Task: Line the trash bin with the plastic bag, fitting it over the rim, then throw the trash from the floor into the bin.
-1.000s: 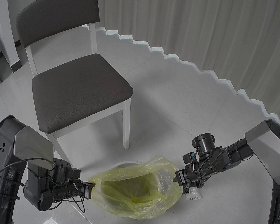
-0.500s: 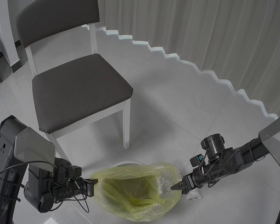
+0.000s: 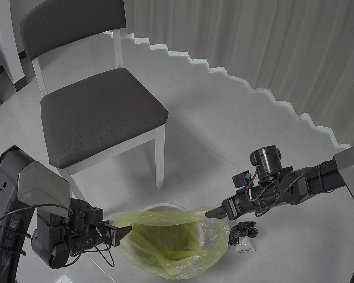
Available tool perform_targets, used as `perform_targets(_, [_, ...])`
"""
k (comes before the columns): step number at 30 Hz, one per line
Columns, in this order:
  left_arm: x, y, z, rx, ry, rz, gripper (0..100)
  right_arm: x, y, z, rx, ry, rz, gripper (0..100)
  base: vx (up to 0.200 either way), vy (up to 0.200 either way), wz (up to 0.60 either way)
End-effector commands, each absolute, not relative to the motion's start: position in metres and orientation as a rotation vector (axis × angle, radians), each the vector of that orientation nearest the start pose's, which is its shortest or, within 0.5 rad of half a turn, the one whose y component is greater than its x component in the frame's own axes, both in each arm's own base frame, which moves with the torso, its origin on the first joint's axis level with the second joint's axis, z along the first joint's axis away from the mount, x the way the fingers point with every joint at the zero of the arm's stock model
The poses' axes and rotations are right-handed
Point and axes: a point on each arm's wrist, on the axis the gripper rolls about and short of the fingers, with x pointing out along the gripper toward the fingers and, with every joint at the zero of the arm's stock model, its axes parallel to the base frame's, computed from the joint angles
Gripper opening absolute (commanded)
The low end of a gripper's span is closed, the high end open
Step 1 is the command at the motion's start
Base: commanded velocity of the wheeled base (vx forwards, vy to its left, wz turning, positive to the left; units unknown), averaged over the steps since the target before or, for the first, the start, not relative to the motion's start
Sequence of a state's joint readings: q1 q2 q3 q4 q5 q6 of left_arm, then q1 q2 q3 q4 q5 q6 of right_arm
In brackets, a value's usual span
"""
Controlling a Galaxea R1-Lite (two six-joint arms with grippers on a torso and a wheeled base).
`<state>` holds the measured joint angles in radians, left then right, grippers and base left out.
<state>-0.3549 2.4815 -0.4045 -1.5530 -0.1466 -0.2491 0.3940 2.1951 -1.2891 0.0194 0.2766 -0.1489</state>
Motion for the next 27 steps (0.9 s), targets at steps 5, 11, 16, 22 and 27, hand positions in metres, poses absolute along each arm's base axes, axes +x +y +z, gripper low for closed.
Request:
perform_targets(5, [0.278,-0.098,-0.041,-0.176,0.562,-0.364,100,0.361,0.149,0.094,-0.169,0.853,0.688,100,0.0,0.0,0.0])
perform_targets(11, [0.275,-0.096,-0.02,-0.186,0.508,-0.376,100,0.344,0.127,0.127,-0.135,0.794,0.678,100,0.0,0.0,0.0])
perform_targets(16, [0.285,-0.097,-0.005,-0.077,0.406,-0.391,100,0.329,0.112,0.142,-0.127,0.765,0.656,100,0.0,0.0,0.0])
perform_targets(22, [0.287,-0.112,0.018,0.058,0.353,-0.49,100,0.299,0.098,0.163,-0.124,0.728,0.642,100,0.0,0.0,0.0])
perform_targets(27, [0.296,-0.116,0.015,0.22,0.438,-0.636,100,0.272,0.09,0.177,-0.126,0.69,0.645,100,0.0,0.0,0.0])
